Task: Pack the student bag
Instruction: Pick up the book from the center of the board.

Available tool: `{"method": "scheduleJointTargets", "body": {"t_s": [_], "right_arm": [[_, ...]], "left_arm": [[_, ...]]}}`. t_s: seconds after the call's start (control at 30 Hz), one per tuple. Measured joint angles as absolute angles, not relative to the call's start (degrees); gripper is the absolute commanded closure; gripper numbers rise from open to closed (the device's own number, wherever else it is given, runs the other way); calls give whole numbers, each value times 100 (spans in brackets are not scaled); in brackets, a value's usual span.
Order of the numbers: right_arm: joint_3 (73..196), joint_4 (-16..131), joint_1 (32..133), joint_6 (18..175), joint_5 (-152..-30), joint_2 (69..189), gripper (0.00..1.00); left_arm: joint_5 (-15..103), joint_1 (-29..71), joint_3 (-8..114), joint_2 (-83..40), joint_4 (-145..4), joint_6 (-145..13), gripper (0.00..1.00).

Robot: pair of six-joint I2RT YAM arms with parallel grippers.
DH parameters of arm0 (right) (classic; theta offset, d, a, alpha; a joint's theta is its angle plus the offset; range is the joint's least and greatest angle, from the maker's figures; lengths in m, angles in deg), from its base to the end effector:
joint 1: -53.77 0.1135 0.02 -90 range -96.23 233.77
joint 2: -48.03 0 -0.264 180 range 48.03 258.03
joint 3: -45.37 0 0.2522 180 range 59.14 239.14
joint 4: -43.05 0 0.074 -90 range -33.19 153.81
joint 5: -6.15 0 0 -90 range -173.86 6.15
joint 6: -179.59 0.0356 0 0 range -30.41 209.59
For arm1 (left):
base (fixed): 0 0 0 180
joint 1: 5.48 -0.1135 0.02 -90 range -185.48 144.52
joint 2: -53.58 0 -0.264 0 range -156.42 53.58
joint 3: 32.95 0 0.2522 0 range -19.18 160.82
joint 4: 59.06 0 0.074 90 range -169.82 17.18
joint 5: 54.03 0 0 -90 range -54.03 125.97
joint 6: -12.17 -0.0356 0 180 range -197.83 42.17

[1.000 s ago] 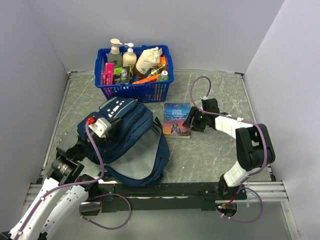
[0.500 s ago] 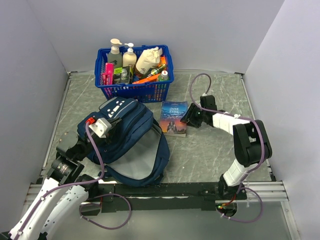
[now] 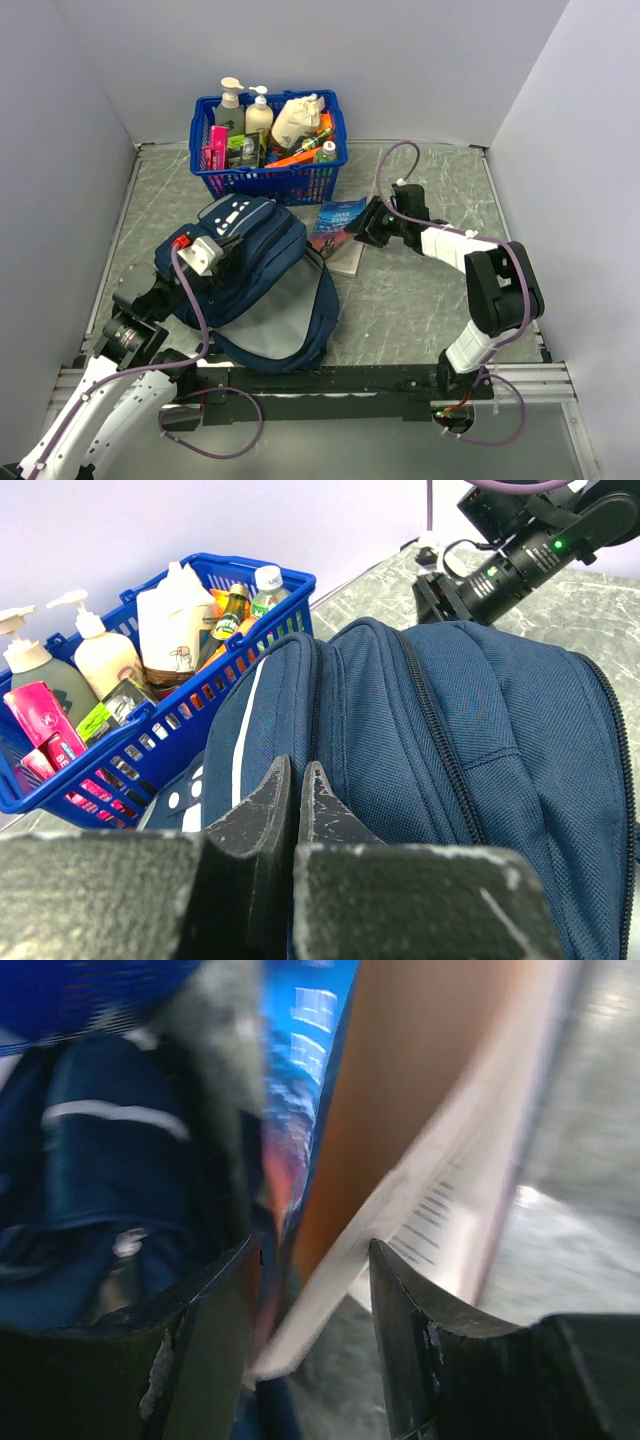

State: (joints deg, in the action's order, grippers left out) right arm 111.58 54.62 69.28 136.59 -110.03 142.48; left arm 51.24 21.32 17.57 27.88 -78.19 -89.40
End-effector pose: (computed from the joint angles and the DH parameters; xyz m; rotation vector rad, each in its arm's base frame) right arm 0.3273 0.1071 0.1895 0.4007 2.3865 1.0628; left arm 0.1018 -0.0619 0.3446 0.6898 1.3189 -0.4111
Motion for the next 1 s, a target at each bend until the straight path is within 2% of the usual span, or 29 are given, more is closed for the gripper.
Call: {"method": "scheduleJointTargets", "body": {"t_s": [0.13,0.33,0.77,0.87,1.0], "right_arm": [[11169,5005,7035,13904,-11226,14250,46],[11654,5713,7153,13780,-11088,14449,45],[11346,6069,7190,13970,-11003,14718,42],[11243,5991,7201,14072,-10974,14834,43],[11075,5711,7201,14269,-10915,14867,50]], "left_arm": [[5141,2132,1757,2795,-7819,-8962,99],[5203,2132,1709,2828,-7817,-8962,99],[5244,2132,1702,2845,-7821,-8962,99],[5264,2130,1702,2834,-7823,-8960,99],[5270,2128,1702,2826,-7823,-8958,99]]}}
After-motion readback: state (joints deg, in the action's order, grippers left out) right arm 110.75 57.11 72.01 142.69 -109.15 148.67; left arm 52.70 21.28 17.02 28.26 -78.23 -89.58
